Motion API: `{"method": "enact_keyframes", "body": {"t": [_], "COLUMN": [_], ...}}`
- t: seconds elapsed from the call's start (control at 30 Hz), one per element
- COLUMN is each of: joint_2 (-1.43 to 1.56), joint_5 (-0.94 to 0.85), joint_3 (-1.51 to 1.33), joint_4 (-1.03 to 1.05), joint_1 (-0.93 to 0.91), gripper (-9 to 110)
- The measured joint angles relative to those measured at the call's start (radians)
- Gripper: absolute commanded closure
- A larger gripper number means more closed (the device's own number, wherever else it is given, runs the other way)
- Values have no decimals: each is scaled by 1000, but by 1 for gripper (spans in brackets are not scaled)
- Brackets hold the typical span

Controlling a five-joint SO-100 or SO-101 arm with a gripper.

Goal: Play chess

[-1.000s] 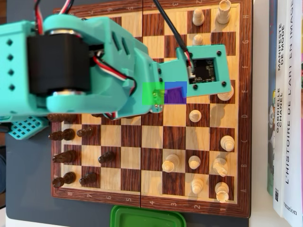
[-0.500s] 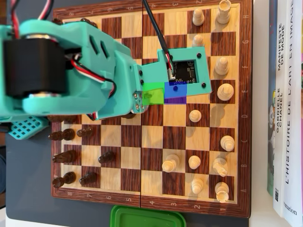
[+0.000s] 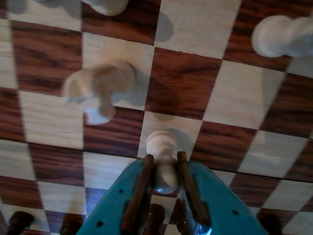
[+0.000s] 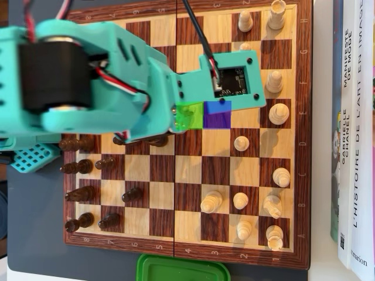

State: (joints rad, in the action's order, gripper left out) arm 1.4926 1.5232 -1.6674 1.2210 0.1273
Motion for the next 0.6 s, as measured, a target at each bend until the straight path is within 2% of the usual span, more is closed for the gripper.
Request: {"method": "enact_keyframes", "body": {"t": [0.6], "joint_2": [-9], "joint_5": [0], "joint_3": [0], "joint_4": [-2], "joint_1": [-9], "gripper": [101]}}
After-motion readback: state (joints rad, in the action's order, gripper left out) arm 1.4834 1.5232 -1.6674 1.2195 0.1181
